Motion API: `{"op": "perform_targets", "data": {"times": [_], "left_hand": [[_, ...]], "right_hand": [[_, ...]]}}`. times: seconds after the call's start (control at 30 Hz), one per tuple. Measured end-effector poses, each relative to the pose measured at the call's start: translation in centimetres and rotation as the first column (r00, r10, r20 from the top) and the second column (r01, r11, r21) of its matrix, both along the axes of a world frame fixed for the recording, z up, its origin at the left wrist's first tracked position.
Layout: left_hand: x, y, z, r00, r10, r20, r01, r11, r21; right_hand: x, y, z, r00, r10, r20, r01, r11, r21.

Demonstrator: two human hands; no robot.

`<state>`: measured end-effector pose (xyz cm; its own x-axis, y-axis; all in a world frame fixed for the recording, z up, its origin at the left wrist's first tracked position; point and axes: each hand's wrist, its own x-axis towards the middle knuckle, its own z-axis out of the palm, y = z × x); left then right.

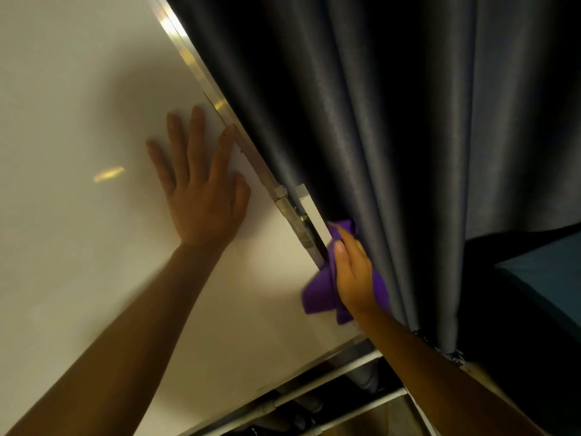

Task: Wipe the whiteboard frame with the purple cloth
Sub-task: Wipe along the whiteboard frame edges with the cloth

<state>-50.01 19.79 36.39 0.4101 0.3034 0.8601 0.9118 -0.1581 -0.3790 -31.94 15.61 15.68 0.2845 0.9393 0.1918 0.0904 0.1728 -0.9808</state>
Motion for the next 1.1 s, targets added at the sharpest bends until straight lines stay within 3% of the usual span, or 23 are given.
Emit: {"op": "perform_targets", "data": {"times": [0.13, 0.2, 0.27, 0.37, 0.47, 0.6, 0.7, 0.83, 1.0, 1.1], "left_hand": [[-0.2, 0.3, 0.0, 1.0, 0.0, -0.015, 0.0, 1.0, 0.024], [-0.2, 0.2, -0.1, 1.0, -0.003, -0.027, 0.004, 0.999, 0.043], [-0.4, 0.2, -0.1, 0.999, -0.008, -0.034, 0.01, 0.999, 0.042], [-0.2, -0.1, -0.2, 0.999, -0.023, -0.023, 0.023, 0.999, 0.039], [-0.1, -0.2, -0.2, 1.0, -0.01, -0.024, 0.011, 0.999, 0.04], [-0.2, -0.3, -0.1, 0.999, 0.018, -0.041, -0.017, 1.0, 0.015], [0.0, -0.5, 0.0, 0.999, 0.026, -0.046, -0.026, 1.0, -0.007], [0.1, -1.0, 0.0, 0.997, 0.038, -0.063, -0.038, 0.999, 0.002], [0.0, -1.7, 0.3, 0.998, 0.01, -0.063, -0.011, 1.0, -0.017], [-0.9, -2.5, 0.6, 0.993, 0.006, -0.122, -0.011, 0.999, -0.036]], "right_hand": [[0.1, 0.6, 7.0, 0.999, 0.034, 0.043, -0.042, 0.974, 0.223], [0.4, 0.7, 7.5, 0.997, 0.031, 0.066, -0.047, 0.966, 0.255], [0.5, 0.9, 6.1, 0.994, 0.046, 0.098, -0.063, 0.983, 0.17], [1.1, 0.4, 2.0, 0.977, 0.158, 0.142, -0.148, 0.986, -0.078], [2.2, -0.8, -2.1, 0.921, 0.135, 0.365, -0.139, 0.99, -0.015], [2.7, -0.7, -5.8, 0.92, 0.147, 0.363, -0.129, 0.989, -0.073], [2.9, -1.5, -8.5, 0.865, 0.067, 0.498, -0.081, 0.997, 0.006], [2.4, -4.0, -10.4, 0.933, -0.027, 0.359, 0.05, 0.997, -0.055], [2.2, -5.7, -10.3, 0.952, -0.088, 0.295, 0.109, 0.993, -0.054], [2.5, -6.5, -11.1, 0.967, -0.173, 0.185, 0.198, 0.971, -0.132]]}}
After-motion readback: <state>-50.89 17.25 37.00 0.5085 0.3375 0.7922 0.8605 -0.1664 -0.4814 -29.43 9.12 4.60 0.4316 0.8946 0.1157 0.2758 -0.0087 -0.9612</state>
